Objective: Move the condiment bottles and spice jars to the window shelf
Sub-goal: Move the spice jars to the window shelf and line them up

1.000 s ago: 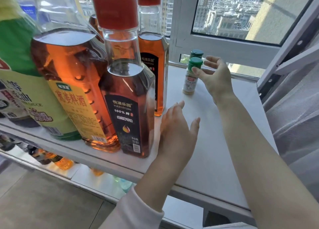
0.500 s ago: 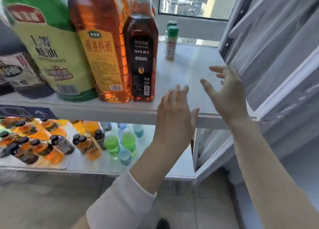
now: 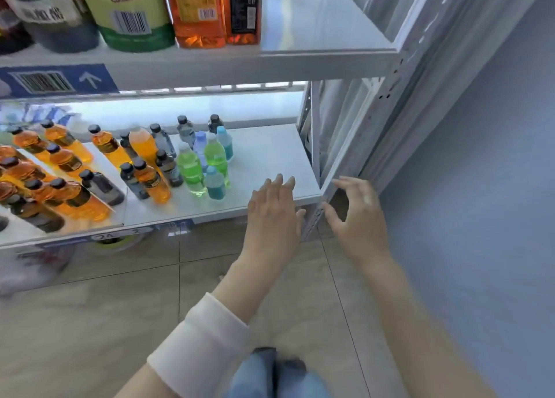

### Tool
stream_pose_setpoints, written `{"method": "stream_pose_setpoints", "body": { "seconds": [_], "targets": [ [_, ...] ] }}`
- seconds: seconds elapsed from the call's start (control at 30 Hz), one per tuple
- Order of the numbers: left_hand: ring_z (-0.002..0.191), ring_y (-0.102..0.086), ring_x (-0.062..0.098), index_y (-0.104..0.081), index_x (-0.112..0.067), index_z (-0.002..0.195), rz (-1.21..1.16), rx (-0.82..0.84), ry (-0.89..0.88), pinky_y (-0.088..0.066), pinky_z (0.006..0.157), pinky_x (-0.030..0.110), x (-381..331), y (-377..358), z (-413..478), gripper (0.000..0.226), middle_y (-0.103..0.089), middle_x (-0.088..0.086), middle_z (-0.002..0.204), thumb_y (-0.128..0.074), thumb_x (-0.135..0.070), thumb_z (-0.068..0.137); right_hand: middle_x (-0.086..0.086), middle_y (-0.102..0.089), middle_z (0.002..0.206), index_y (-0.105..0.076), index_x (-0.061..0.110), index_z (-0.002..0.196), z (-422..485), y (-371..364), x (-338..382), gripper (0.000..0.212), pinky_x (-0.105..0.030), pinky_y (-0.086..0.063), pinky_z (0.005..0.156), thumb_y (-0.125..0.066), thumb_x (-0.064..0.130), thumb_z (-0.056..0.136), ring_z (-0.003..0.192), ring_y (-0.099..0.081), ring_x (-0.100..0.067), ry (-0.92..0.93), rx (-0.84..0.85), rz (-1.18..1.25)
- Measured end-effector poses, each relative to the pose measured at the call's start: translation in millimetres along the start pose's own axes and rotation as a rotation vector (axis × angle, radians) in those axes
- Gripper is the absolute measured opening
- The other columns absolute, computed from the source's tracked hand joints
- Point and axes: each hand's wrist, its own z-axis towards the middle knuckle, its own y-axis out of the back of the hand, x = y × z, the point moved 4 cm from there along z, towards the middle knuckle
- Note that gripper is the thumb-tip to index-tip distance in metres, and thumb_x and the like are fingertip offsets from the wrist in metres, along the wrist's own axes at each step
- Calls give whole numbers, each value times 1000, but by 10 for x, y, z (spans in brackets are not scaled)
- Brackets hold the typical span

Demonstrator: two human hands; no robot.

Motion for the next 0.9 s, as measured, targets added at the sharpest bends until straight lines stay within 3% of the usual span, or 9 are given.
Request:
{"method": "stream_pose_setpoints", "body": {
  "seconds": [0.13, 0.27, 0.4, 0.53, 0.67, 0.9],
  "targets": [
    [135, -31, 34, -37, -5, 138, 45, 69, -37, -22, 111, 44, 20, -223, -530, 57, -36, 17, 145, -58, -21, 89, -9, -57, 120, -60, 8, 117, -754, 96, -122, 39, -35, -39, 100, -69, 17, 80, 113, -53, -26, -107, 46, -41],
    [136, -31, 36, -38, -2, 138, 68, 151, -101, -21, 112, 45, -59, -459, -1186, 56, -37, 19, 144, -59, -17, 88, -10, -61, 115, -62, 8, 113, -1555, 175, -224, 37, -26, -37, 92, -70, 18, 78, 106, -58, -29, -173, 75, -110],
    [143, -15, 26, -24, -10, 145, 67, 317, -123, -9, 115, 38, -177, -692, -1923, 61, -24, 10, 153, -52, -20, 92, -12, -58, 120, -59, 7, 119, -2367, 210, -278, 44, -38, -47, 92, -70, 18, 78, 108, -58, -29, -287, 125, -83],
    [144, -9, 23, -14, -14, 147, 107, 408, -220, -4, 116, 36, -288, -755, -2472, 64, -16, 6, 155, -47, -26, 94, -16, -49, 134, -46, 6, 134, -3110, 337, -175, 57, -41, -38, 104, -68, 20, 82, 125, -47, -30, -405, 213, -140],
    [144, -7, 23, -10, -15, 148, 172, 511, -393, -1, 116, 37, -337, -807, -2874, 63, -13, 6, 156, -43, -30, 96, -15, -24, 151, -18, 12, 148, -3746, 435, 23, 69, -38, -15, 115, -52, 33, 92, 143, -16, -30, -542, 379, -296],
    [145, 1, 26, -5, -14, 148, 209, 685, -671, 2, 117, 39, -329, -823, -3612, 62, -6, 8, 157, -38, -31, 98, -9, -13, 156, -8, 17, 149, -4843, 545, 449, 65, -39, -6, 118, -40, 37, 97, 145, -4, -27, -853, 324, -350]
  ]
}}
